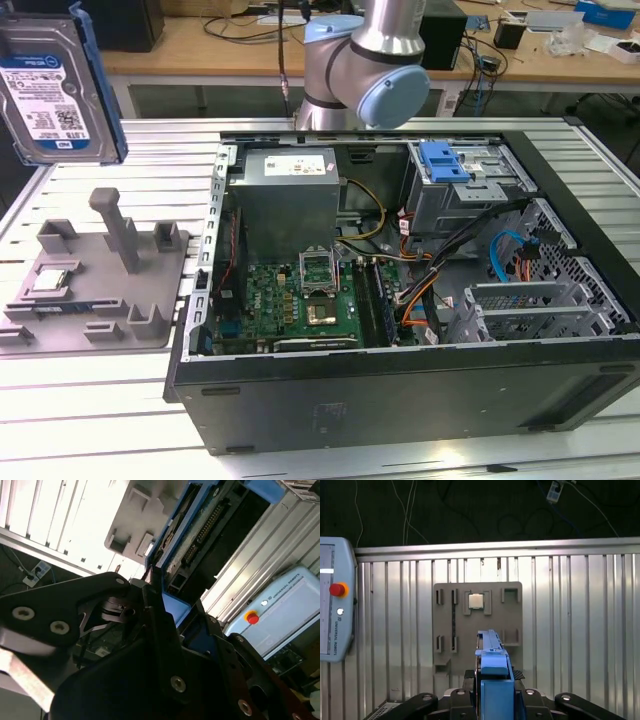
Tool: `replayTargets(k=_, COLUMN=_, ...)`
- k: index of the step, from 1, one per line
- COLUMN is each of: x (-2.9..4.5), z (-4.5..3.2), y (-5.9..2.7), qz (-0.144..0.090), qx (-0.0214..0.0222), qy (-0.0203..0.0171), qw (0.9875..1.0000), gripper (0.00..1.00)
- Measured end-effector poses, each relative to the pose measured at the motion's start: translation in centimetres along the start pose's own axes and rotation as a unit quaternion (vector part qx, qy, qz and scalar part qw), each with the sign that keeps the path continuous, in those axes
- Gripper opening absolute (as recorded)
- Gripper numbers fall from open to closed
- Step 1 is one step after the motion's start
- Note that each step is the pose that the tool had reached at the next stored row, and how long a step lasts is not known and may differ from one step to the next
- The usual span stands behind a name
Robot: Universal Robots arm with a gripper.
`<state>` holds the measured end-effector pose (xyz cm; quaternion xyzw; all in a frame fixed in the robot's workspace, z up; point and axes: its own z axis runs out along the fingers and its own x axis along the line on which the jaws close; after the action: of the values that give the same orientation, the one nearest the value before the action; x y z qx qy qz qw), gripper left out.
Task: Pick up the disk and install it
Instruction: 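Pick up the disk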
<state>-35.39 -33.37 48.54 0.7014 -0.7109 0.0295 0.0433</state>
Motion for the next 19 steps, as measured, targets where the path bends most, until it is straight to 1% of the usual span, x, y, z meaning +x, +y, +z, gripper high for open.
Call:
replayTargets(k=3, x=0.46, z=-0.06, y=-1.06, qz=0.000, qx=0.0000, qy=-0.0001, qw=1.0000, gripper=0.36)
replayTargets(k=6, x=1.30, z=-0.15, y=-2.91, qz=0.000, qx=-0.0002, qy=-0.0002, qw=1.0000, gripper=0.36)
replayTargets(k=9, x=2.03, z=-0.23, y=-4.56, qz=0.000, qx=-0.0004, qy=-0.0002, qw=1.0000, gripper=0.36)
replayTargets(k=10, x=2.18, z=-0.25, y=-4.89, qz=0.000, qx=-0.0005, qy=-0.0002, qw=1.0000, gripper=0.36)
replayTargets(k=11, x=2.39, z=-0.28, y=-5.42, qz=0.000, qx=-0.0007, qy=-0.0002, qw=1.0000, gripper=0.36)
replayTargets(k=12, x=2.68, z=-0.31, y=-6.12, qz=0.000, qx=-0.0009, qy=-0.0002, qw=1.0000, gripper=0.36)
replayTargets(k=13, x=3.07, z=-0.37, y=-7.09, qz=0.000, qx=-0.0013, qy=-0.0003, qw=1.0000, gripper=0.36)
replayTargets(k=16, x=3.90, z=-0.46, y=-9.07, qz=0.000, qx=-0.0022, qy=-0.0004, qw=1.0000, gripper=0.36)
replayTargets(k=18, x=4.57, z=-0.54, y=-10.68, qz=0.000, qx=-0.0032, qy=-0.0005, qw=1.0000, gripper=0.36)
replayTargets(k=19, x=4.75, z=-0.57, y=-11.13, qz=0.000, qx=-0.0035, qy=-0.0005, qw=1.0000, gripper=0.36)
